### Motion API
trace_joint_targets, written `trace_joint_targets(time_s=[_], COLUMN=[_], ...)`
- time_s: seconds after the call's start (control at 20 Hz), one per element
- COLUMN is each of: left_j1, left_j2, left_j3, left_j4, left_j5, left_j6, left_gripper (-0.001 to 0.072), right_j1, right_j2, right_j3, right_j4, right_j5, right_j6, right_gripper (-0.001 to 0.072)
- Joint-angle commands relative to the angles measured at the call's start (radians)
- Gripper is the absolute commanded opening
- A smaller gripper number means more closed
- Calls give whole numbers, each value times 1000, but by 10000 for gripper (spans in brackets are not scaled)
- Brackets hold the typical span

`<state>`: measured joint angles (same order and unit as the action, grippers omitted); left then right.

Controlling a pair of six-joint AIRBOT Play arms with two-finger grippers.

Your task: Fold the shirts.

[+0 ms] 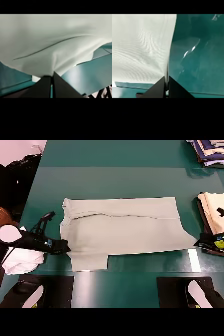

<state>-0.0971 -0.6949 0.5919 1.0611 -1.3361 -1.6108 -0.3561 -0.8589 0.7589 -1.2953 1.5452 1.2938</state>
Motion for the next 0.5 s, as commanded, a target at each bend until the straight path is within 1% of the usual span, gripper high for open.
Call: trace_joint_targets(time_s=[0.0,0.1,0.25,0.35,0.45], left_j1=[-33,-33,-33,-33,-33], left_j2=[-18,-127,-343,-488,-614], left_j3=[128,225,364,474,586], left_j4=[53,107,137,140,142], left_j5=[39,80,183,245,267], left_j6=[-41,-6,40,40,40], left_gripper=[23,23,25,26,26], right_j1=[61,126,196,224,238], right_j2=[-34,-135,-304,-425,-521], right_j3=[88,174,306,402,486], right_j4=[-14,-14,-14,-10,0], right_j5=[-1,-53,-97,-113,-113], right_j6=[26,53,71,80,86], right_gripper=[18,18,18,18,18])
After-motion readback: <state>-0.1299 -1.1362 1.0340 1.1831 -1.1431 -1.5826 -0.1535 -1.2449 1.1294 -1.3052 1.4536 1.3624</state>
